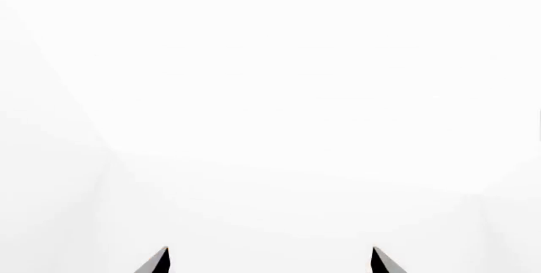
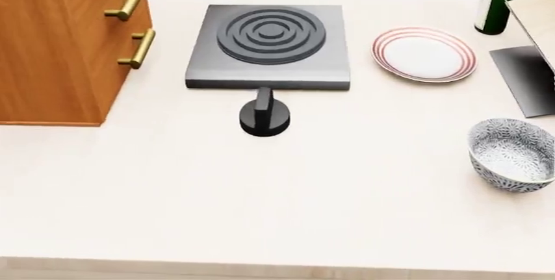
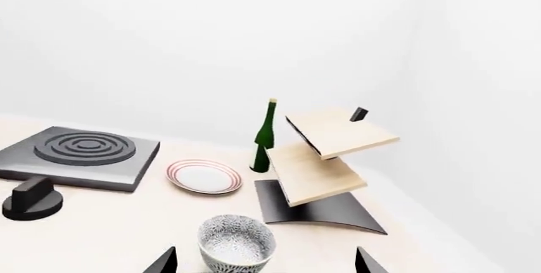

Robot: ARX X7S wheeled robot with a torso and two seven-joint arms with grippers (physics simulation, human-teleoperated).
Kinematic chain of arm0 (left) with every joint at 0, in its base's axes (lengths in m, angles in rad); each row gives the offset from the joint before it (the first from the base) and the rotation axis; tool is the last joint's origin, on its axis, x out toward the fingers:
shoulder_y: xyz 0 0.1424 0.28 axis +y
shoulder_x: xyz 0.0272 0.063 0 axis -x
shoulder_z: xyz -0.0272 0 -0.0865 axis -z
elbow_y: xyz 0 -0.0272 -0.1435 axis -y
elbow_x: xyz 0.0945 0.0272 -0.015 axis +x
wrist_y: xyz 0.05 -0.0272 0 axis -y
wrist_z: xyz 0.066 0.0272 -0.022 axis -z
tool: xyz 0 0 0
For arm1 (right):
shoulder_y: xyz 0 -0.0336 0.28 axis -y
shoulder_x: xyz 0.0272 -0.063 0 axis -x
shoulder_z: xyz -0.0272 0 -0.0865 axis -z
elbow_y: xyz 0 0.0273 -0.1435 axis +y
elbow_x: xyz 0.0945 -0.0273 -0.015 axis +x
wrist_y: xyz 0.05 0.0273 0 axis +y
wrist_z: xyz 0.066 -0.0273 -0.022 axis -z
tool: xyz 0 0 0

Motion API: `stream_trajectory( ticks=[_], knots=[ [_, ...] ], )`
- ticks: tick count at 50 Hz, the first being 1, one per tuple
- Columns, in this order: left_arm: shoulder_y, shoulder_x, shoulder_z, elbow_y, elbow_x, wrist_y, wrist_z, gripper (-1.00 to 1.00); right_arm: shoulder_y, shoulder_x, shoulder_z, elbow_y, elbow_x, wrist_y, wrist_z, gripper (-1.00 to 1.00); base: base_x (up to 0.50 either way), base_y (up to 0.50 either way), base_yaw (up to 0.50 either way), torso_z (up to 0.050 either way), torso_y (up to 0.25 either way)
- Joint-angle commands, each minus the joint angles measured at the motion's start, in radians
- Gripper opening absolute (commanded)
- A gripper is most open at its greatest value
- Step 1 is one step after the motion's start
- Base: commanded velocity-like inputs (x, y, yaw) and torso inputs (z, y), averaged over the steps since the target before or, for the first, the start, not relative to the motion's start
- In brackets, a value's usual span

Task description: Put the bowl on the stove.

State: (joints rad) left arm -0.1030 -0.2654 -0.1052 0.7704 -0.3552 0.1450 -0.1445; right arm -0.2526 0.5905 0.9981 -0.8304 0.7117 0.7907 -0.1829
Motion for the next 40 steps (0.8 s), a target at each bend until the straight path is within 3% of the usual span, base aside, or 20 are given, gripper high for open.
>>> stream_trajectory(
  ticks=[1,19,31,40],
  knots=[
    [-0.006,-0.007,0.006,-0.002,0.008,0.003,-0.004,1.0,-0.01,-0.004,-0.018,0.002,-0.014,-0.014,-0.007,1.0,0.0,0.5,0.0,0.0,0.0],
    [-0.004,-0.014,0.011,-0.004,0.017,0.009,-0.014,1.0,0.001,-0.006,-0.035,0.004,0.003,-0.01,-0.001,1.0,0.0,0.5,0.0,0.0,0.0],
    [-0.002,-0.02,0.014,-0.01,0.017,0.014,-0.018,1.0,-0.016,0.014,-0.089,0.006,-0.037,-0.01,0.005,1.0,0.0,0.01,0.0,0.0,0.0],
    [-0.002,-0.024,0.017,-0.008,0.018,0.014,-0.022,1.0,0.001,-0.005,-0.041,0.017,0.032,0.019,0.012,1.0,0.12,0.0,0.0,0.0,0.0]
  ],
)
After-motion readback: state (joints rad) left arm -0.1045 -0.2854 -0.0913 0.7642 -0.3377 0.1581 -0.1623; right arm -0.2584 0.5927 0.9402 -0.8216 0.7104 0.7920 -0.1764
